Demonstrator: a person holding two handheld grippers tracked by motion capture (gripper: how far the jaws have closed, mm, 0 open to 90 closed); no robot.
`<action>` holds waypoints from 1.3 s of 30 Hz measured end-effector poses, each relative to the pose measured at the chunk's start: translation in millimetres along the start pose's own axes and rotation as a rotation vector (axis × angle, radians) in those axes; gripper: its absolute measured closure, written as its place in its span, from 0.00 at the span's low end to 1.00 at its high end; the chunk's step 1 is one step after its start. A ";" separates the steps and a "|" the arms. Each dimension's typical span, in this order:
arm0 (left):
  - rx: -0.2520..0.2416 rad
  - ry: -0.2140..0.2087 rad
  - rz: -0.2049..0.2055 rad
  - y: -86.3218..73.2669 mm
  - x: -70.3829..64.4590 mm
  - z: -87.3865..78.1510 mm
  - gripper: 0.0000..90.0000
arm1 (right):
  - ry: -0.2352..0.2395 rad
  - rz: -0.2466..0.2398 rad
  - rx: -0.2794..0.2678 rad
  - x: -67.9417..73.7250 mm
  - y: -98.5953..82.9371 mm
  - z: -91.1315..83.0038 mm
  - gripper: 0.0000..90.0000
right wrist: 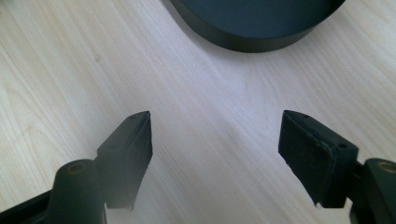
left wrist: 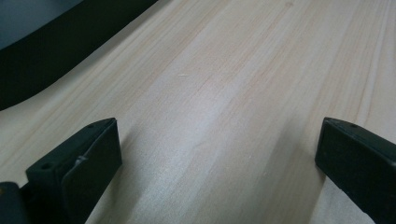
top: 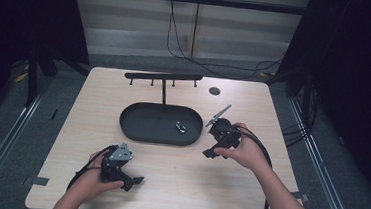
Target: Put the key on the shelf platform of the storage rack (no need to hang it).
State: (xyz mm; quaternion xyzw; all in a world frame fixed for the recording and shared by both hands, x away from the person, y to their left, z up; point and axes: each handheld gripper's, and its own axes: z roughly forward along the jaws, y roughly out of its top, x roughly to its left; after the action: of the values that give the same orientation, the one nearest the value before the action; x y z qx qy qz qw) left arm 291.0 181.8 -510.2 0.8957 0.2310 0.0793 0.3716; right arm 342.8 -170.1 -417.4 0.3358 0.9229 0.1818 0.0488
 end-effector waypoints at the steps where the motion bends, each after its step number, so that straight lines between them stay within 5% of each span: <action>1: 0.000 0.000 -0.001 0.0 -0.1 0.0 0.00 | 0.011 0.006 -0.003 0.5 -3.0 0.2 0.29; 39: 0.000 0.000 -0.001 0.0 -0.1 0.0 0.00 | 0.019 0.042 0.006 2.4 -56.9 15.8 0.29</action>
State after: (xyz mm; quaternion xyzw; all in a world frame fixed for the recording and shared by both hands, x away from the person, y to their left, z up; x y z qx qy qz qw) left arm 291.0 181.8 -510.2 0.8955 0.2314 0.0794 0.3718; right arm 310.0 -204.1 -453.0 0.3537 0.9166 0.1833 0.0350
